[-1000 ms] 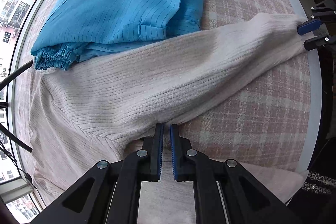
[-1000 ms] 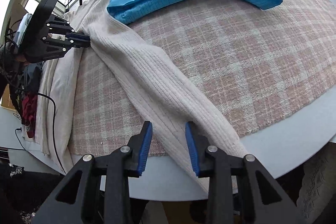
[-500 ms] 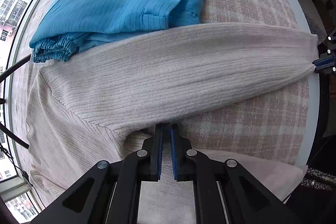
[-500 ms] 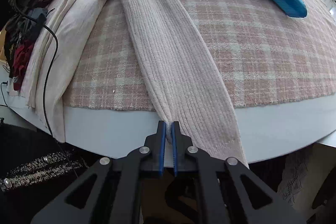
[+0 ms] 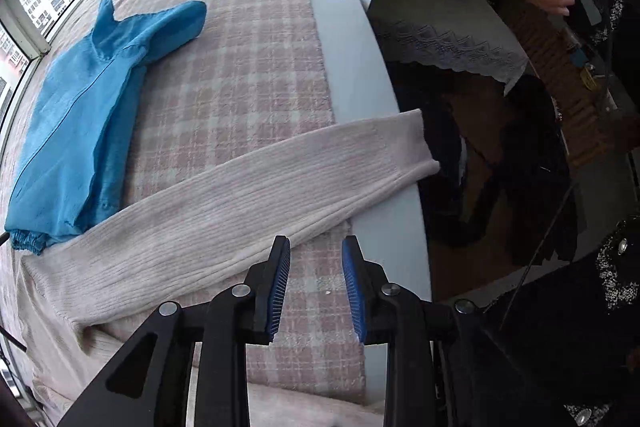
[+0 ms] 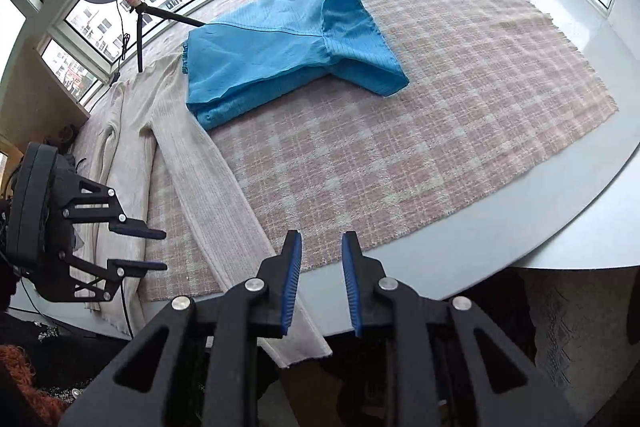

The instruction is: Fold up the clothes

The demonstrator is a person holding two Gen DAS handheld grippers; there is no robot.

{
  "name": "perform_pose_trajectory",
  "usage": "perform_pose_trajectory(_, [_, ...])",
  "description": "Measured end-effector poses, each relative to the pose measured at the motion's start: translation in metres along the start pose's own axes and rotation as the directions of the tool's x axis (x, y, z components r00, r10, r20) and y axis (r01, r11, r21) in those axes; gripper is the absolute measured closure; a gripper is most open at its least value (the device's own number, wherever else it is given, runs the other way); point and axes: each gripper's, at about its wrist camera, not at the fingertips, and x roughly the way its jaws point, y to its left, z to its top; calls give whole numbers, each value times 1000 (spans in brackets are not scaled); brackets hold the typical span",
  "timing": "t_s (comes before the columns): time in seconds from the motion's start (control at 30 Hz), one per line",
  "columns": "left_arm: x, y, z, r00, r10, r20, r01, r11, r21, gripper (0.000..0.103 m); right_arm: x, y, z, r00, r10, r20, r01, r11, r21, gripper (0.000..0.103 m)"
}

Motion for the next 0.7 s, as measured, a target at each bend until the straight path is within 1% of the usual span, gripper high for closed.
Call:
perform_pose_trajectory(0.03, [6, -13, 18, 1000, -6, -2, 6, 1000, 13, 66, -2, -7, 5, 1000, -8, 1, 8, 1000, 4, 81])
perform_pose_trajectory(0.1, [16, -36, 41, 1000, -10, -6, 10, 1000, 15, 65, 0, -11, 5, 1000, -21, -4, 21, 1000, -5, 81])
perform_pose_trajectory(0.17, [23, -27, 57, 999, -41, -1, 41, 997, -72, 66, 2, -15, 5, 999, -35, -8, 35, 999, -12, 81])
perform_pose_trajectory(0.2, [25, -16, 62, 999, -52, -6, 51, 989, -141, 65, 3, -19, 4, 999, -39, -8, 39, 999, -5, 81])
perform_pose_trajectory(0.23, [30, -3, 66, 998, -58, -23, 51, 972, -227, 62, 3, -23, 4, 999, -43, -8, 43, 999, 3, 81])
perform_pose_trajectory(0.27, [36, 13, 67, 997, -60, -42, 44, 949, -312, 62, 3, -26, 3, 999, -46, -9, 46, 999, 11, 81])
perform_pose_trajectory(0.3, [41, 28, 66, 996, -62, -61, 33, 919, -392, 62, 3, -30, 3, 999, -49, -9, 50, 999, 19, 81])
perform_pose_trajectory(0.33, [45, 40, 65, 995, -57, -87, 11, 889, -458, 62, 1, -34, 2, 999, -47, -4, 47, 998, 34, 81])
perform_pose_trajectory(0.4, [51, 59, 64, 989, -61, -131, -23, 830, -558, 62, -2, -41, 3, 999, -44, 6, 44, 998, 49, 81])
perform_pose_trajectory(0.43, [53, 68, 64, 987, -79, -137, -21, 793, -609, 62, -3, -43, 5, 999, -46, 11, 45, 998, 52, 80])
perform_pose_trajectory(0.5, [54, 83, 63, 985, -114, -127, -10, 704, -710, 62, -3, -45, 8, 999, -46, 18, 45, 998, 54, 75])
perform_pose_trajectory(0.53, [55, 89, 63, 984, -121, -132, -18, 666, -746, 59, -3, -45, 11, 999, -43, 22, 42, 998, 52, 74])
perform_pose_trajectory(0.57, [57, 92, 65, 982, -126, -140, -27, 642, -767, 55, -3, -45, 13, 999, -40, 28, 38, 998, 49, 74])
perform_pose_trajectory(0.7, [63, 101, 70, 974, -148, -173, -61, 561, -825, 54, -4, -40, 23, 998, -43, 51, 42, 999, 28, 74])
